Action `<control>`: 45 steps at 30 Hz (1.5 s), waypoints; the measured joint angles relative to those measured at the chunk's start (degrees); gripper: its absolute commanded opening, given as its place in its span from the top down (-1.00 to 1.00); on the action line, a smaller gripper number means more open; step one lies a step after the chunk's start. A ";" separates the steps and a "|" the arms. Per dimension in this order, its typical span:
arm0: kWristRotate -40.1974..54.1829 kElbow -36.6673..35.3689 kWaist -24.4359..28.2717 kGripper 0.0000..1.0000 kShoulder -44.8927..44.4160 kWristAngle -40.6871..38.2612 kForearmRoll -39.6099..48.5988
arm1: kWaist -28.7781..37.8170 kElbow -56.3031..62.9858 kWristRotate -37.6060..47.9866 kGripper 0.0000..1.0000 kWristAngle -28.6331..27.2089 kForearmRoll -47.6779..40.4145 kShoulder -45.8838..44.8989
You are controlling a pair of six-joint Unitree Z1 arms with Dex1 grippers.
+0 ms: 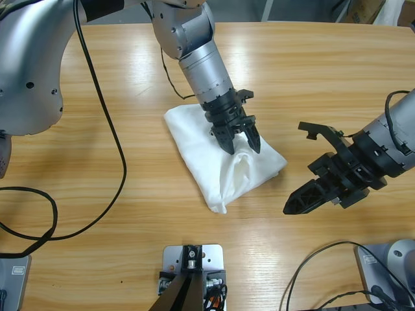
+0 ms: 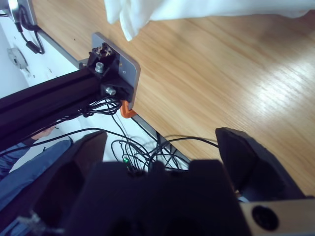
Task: Fold clothes
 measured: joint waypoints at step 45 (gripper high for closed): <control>-0.01 5.09 13.94 -0.90 -21.23 11.05 0.19 | 0.19 -26.68 -11.69 -0.87 -0.37 3.18 16.62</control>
